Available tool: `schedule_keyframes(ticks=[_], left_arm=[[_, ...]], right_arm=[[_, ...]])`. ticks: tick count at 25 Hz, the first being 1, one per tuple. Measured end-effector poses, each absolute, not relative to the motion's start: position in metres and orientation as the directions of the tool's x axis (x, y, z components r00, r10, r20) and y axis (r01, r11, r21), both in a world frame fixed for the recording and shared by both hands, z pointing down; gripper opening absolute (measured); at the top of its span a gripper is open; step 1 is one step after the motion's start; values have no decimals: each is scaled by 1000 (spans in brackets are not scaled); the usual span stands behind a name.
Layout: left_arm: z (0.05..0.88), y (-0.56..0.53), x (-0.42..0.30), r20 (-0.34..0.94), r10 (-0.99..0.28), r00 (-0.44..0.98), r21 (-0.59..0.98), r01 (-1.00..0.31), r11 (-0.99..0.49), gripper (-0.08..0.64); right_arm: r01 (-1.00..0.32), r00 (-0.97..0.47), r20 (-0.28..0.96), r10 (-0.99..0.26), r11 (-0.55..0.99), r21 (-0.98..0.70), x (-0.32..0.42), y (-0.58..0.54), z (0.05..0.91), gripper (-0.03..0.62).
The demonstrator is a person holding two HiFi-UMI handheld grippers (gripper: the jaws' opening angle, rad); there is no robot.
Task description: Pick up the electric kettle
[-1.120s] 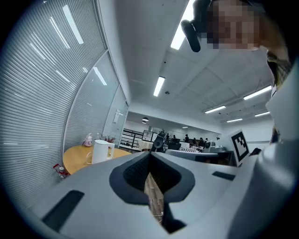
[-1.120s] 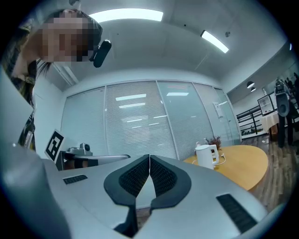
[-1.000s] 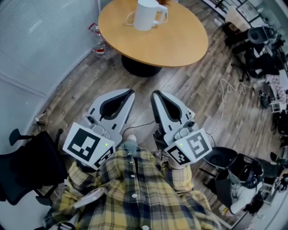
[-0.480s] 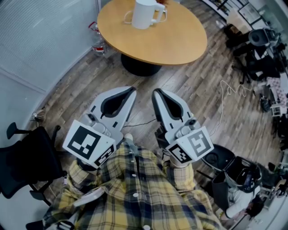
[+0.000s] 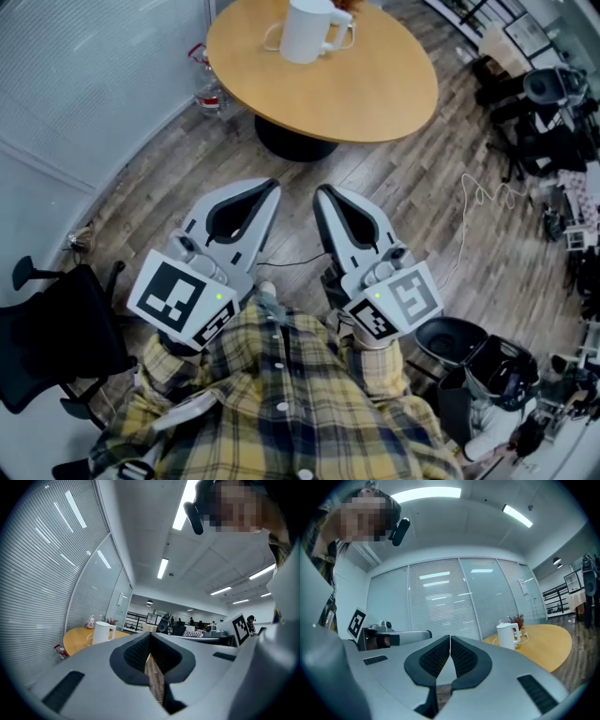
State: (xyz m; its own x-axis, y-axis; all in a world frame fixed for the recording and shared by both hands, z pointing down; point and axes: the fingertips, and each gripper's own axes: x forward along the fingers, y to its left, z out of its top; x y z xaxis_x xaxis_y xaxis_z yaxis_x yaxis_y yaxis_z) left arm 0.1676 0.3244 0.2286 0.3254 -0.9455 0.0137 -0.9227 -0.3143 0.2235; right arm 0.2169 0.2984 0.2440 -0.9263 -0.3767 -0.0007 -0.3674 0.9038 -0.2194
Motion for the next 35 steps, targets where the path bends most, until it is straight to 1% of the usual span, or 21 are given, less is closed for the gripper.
schedule_keyframes(ticks=[9,19,23,28,35], left_arm=[[226,267,115,6,-930,366,226,-907,-356,3],[219,208,37,1,-918,396,214,-897,-386,3],[227,195,15,2,-909,417,215,-888,-406,3],[228,188,-4,-4,-902,432,209,-881,-424,3],[237,179,-16,7,-897,443,215,-876,-431,3]], right_arm=[[-407,-911,19,-413,888,-214,167,247,246,32],[-462,-881,-4,-473,864,-200,103,184,234,32],[-464,-882,13,-471,864,-197,77,172,245,32],[-476,-876,14,-483,857,-198,54,164,249,32],[-488,-868,17,-496,848,-208,43,154,253,32]])
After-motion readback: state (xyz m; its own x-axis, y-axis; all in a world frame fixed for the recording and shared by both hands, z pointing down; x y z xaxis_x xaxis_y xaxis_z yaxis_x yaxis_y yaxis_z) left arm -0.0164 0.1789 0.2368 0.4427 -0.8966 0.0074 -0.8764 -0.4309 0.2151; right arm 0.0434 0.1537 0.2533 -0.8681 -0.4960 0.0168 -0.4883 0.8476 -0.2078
